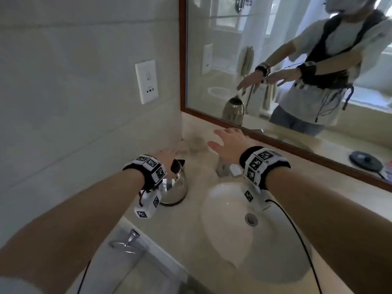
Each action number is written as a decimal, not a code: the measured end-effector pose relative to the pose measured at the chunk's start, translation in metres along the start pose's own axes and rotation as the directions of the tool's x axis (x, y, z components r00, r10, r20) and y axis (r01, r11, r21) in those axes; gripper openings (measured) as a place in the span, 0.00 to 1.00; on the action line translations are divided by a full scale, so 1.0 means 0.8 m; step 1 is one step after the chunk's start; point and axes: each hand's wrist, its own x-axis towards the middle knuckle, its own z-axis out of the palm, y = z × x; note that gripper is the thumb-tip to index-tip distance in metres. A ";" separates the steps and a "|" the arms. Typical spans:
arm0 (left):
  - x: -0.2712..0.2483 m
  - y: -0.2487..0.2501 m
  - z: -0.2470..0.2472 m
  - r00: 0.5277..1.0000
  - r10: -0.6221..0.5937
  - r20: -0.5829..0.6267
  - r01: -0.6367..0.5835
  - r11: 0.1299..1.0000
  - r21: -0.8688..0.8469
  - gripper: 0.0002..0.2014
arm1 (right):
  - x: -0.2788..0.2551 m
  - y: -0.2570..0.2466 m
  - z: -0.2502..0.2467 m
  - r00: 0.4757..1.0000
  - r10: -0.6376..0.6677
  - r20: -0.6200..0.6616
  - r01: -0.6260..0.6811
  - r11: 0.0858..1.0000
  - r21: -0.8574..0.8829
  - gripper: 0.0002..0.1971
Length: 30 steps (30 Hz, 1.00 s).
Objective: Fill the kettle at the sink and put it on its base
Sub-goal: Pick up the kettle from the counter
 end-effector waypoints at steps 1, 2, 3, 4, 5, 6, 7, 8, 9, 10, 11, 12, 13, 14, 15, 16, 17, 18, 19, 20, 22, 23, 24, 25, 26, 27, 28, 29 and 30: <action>0.014 -0.010 0.008 0.999 -0.013 0.049 0.013 1.000 -0.008 0.60 | 0.017 -0.004 0.005 0.999 -0.008 0.031 0.008 1.000 -0.008 0.31; 0.034 -0.024 0.021 0.997 -0.031 0.077 0.033 0.999 -0.023 0.63 | 0.035 -0.006 0.011 0.999 -0.020 0.038 0.021 0.999 -0.024 0.30; 0.052 -0.039 0.037 0.992 -0.056 0.112 0.060 0.998 -0.027 0.63 | 0.051 -0.008 0.017 0.998 -0.024 0.051 0.026 0.999 -0.034 0.30; 0.059 -0.046 0.047 0.986 -0.067 0.154 0.072 0.997 -0.026 0.63 | 0.064 -0.009 0.023 0.997 -0.021 0.068 0.024 0.999 -0.036 0.29; 0.057 -0.047 0.046 0.984 -0.038 0.172 0.044 0.999 -0.030 0.62 | 0.075 -0.009 0.030 0.997 -0.021 0.069 0.024 0.999 -0.035 0.29; 0.055 -0.043 0.040 0.984 -0.017 0.178 0.023 0.999 -0.036 0.56 | 0.088 -0.008 0.037 0.997 -0.024 0.077 0.027 0.999 -0.036 0.29; 0.061 -0.048 0.043 0.981 -0.003 0.193 0.009 0.999 -0.032 0.51 | 0.101 -0.004 0.045 0.996 -0.025 0.084 0.029 0.999 -0.039 0.30; 0.054 -0.041 0.030 0.979 0.008 0.202 -0.009 1.000 0.002 0.48 | 0.110 -0.001 0.050 0.995 -0.026 0.101 0.030 0.999 -0.036 0.30; 0.055 -0.042 0.032 0.978 0.013 0.207 -0.017 1.000 0.017 0.47 | 0.118 0.004 0.059 0.992 -0.027 0.119 0.030 0.999 -0.023 0.31; 0.057 -0.042 0.035 0.973 0.004 0.229 -0.014 0.999 0.042 0.48 | 0.124 0.008 0.067 0.990 -0.024 0.142 0.024 1.000 -0.003 0.31; 0.058 -0.043 0.038 0.974 -0.005 0.227 -0.008 0.998 0.055 0.49 | 0.129 0.013 0.075 0.985 -0.020 0.170 0.017 1.000 0.016 0.32; 0.058 -0.043 0.039 0.974 -0.033 0.223 0.018 0.997 0.069 0.50 | 0.132 0.016 0.082 0.980 -0.015 0.200 0.011 1.000 0.021 0.31; 0.059 -0.046 0.043 0.979 -0.040 0.201 0.028 0.998 0.063 0.50 | 0.134 0.020 0.089 0.975 -0.012 0.222 0.009 1.000 0.014 0.31; 0.059 -0.048 0.046 0.982 -0.056 0.180 0.045 0.997 0.065 0.49 | 0.138 0.023 0.096 0.970 -0.012 0.241 0.010 1.000 0.009 0.30; 0.058 -0.051 0.053 0.983 -0.063 0.173 0.053 0.997 0.060 0.48 | 0.140 0.026 0.102 0.967 -0.012 0.253 0.009 1.000 0.011 0.30; 0.058 -0.052 0.056 0.981 -0.074 0.178 0.065 0.996 0.057 0.48 | 0.142 0.029 0.109 0.964 -0.014 0.265 0.011 1.000 0.012 0.30; 0.057 -0.055 0.059 0.980 -0.076 0.182 0.066 0.996 0.056 0.49 | 0.145 0.032 0.116 0.962 -0.019 0.272 0.015 1.000 0.016 0.31; 0.058 -0.056 0.059 0.980 -0.071 0.184 0.061 0.996 0.061 0.50 | 0.146 0.035 0.121 0.958 -0.024 0.284 0.022 1.000 0.012 0.31; 0.059 -0.058 0.060 0.982 -0.059 0.180 0.050 0.997 0.053 0.51 | 0.148 0.038 0.126 0.953 -0.037 0.301 0.039 0.999 0.000 0.31; 0.059 -0.060 0.059 0.983 -0.056 0.175 0.049 0.998 0.045 0.53 | 0.149 0.042 0.130 0.948 -0.042 0.315 0.046 0.999 -0.003 0.32; 0.058 -0.067 0.062 0.987 -0.070 0.144 0.068 0.998 0.015 0.54 | 0.150 0.050 0.134 0.951 -0.022 0.309 0.011 0.999 0.037 0.32; 0.054 -0.069 0.065 0.988 -0.083 0.128 0.086 0.996 -0.017 0.55 | 0.151 0.055 0.136 0.953 -0.012 0.302 -0.007 0.998 0.060 0.31; 0.050 -0.070 0.067 0.989 -0.094 0.116 0.102 0.992 -0.068 0.55 | 0.150 0.060 0.137 0.952 -0.006 0.305 -0.018 0.997 0.077 0.31; 0.047 -0.073 0.070 0.990 -0.098 0.101 0.110 0.986 -0.121 0.55 | 0.149 0.066 0.137 0.951 0.007 0.309 -0.033 0.996 0.081 0.31; 0.042 -0.075 0.072 0.990 -0.102 0.096 0.117 0.980 -0.164 0.55 | 0.148 0.072 0.139 0.948 0.017 0.317 -0.047 0.995 0.086 0.31; 0.039 -0.078 0.074 0.990 -0.100 0.097 0.117 0.974 -0.193 0.55 | 0.147 0.079 0.139 0.946 0.034 0.323 -0.066 0.994 0.088 0.31; 0.037 -0.081 0.074 0.990 -0.094 0.109 0.115 0.971 -0.208 0.54 | 0.145 0.086 0.137 0.944 0.050 0.327 -0.083 0.993 0.086 0.30; 0.035 -0.084 0.075 0.989 -0.081 0.127 0.107 0.971 -0.212 0.55 | 0.144 0.095 0.136 0.940 0.075 0.333 -0.104 0.992 0.071 0.30; 0.035 -0.085 0.074 0.986 -0.069 0.149 0.100 0.972 -0.211 0.55 | 0.142 0.104 0.135 0.941 0.088 0.327 -0.111 0.992 0.052 0.28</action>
